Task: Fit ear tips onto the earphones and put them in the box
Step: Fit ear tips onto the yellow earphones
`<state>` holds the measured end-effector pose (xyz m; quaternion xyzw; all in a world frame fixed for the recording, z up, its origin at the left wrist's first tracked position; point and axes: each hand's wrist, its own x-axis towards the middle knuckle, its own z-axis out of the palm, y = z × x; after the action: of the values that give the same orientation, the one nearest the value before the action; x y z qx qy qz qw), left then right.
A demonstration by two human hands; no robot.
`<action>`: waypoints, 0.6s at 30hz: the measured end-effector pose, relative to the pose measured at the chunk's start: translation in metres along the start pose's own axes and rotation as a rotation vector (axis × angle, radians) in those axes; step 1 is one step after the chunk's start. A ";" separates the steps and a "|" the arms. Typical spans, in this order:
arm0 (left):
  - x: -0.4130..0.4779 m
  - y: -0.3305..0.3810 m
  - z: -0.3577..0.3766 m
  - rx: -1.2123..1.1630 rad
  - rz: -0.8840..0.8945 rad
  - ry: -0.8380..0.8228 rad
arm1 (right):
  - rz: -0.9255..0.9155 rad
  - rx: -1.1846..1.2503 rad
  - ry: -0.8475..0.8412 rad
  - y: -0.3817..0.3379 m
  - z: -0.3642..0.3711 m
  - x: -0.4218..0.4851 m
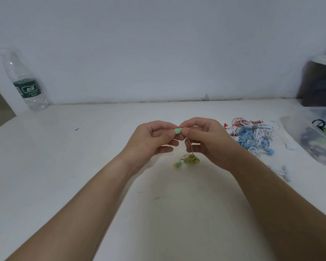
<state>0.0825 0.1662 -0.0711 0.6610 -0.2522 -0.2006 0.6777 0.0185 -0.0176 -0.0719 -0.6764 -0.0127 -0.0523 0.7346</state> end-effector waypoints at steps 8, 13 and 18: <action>0.000 0.001 0.000 -0.026 -0.011 0.056 | -0.003 -0.056 0.020 0.000 0.001 -0.001; -0.002 0.004 0.000 -0.119 -0.061 -0.013 | 0.026 -0.036 -0.032 -0.003 -0.002 -0.002; -0.003 0.002 0.003 0.255 0.031 0.029 | 0.017 0.074 0.022 -0.007 -0.004 -0.002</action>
<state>0.0785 0.1657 -0.0694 0.7407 -0.2762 -0.1467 0.5947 0.0160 -0.0220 -0.0657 -0.6482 -0.0005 -0.0531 0.7596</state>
